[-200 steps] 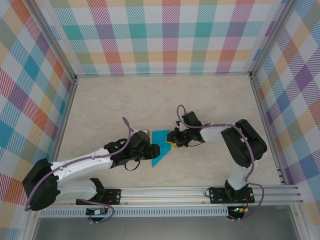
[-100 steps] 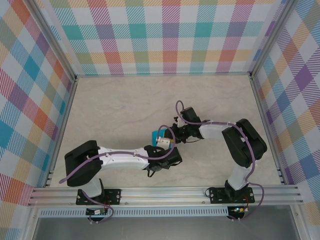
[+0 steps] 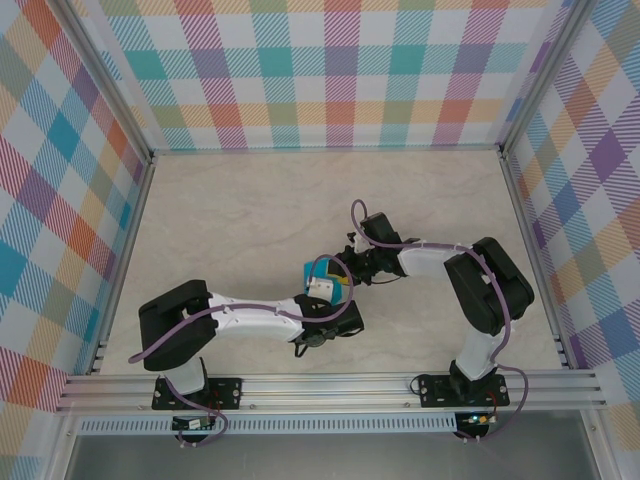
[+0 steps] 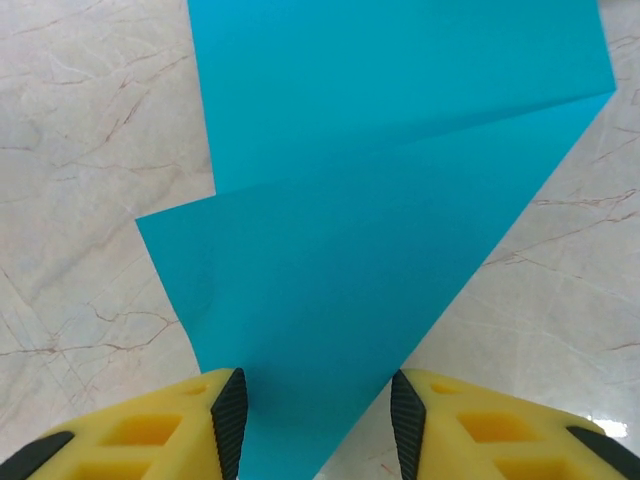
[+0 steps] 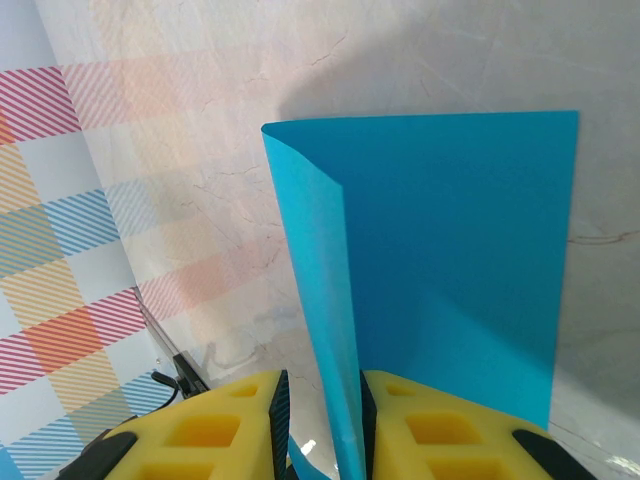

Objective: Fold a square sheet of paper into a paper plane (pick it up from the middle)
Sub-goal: Fourth fold the wing at the center of the table.

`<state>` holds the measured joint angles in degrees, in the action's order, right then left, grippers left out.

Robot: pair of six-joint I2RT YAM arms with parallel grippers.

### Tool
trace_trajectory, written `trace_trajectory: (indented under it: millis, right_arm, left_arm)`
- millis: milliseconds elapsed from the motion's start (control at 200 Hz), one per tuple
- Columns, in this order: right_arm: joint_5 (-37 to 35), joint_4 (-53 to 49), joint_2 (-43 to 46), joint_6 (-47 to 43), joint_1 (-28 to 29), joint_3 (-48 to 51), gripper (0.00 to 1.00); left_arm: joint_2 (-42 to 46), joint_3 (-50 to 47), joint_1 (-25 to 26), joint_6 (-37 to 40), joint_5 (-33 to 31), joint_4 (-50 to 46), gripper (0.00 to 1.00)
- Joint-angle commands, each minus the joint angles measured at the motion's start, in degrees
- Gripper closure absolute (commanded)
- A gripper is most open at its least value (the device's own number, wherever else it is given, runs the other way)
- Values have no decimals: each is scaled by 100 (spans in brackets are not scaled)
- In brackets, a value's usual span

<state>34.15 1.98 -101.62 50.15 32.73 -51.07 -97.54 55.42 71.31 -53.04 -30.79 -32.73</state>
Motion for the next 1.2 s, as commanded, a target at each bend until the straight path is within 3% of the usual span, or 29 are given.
trace_trajectory:
  millis: [0, 145, 280, 910, 1195]
  right_arm:
    - [75, -84, -77, -49, -4, -147, 74]
    - [68, -77, -65, -41, -4, -133, 78]
    - [40, -117, -48, -58, -4, -131, 79]
    - [-47, -208, -25, -84, -4, -68, 79]
    - [-328, -537, 242, -213, -29, -72, 75]
  left_arm:
    - [-150, -49, 143, -203, -169, -84, 56]
    - [-103, -140, 186, -268, -206, -11, 55]
    - [-104, -165, 185, -278, -260, 12, 62]
    - [-101, -188, 189, -178, -367, 55, 83]
    - [288, -493, 112, 290, -190, 619, 88]
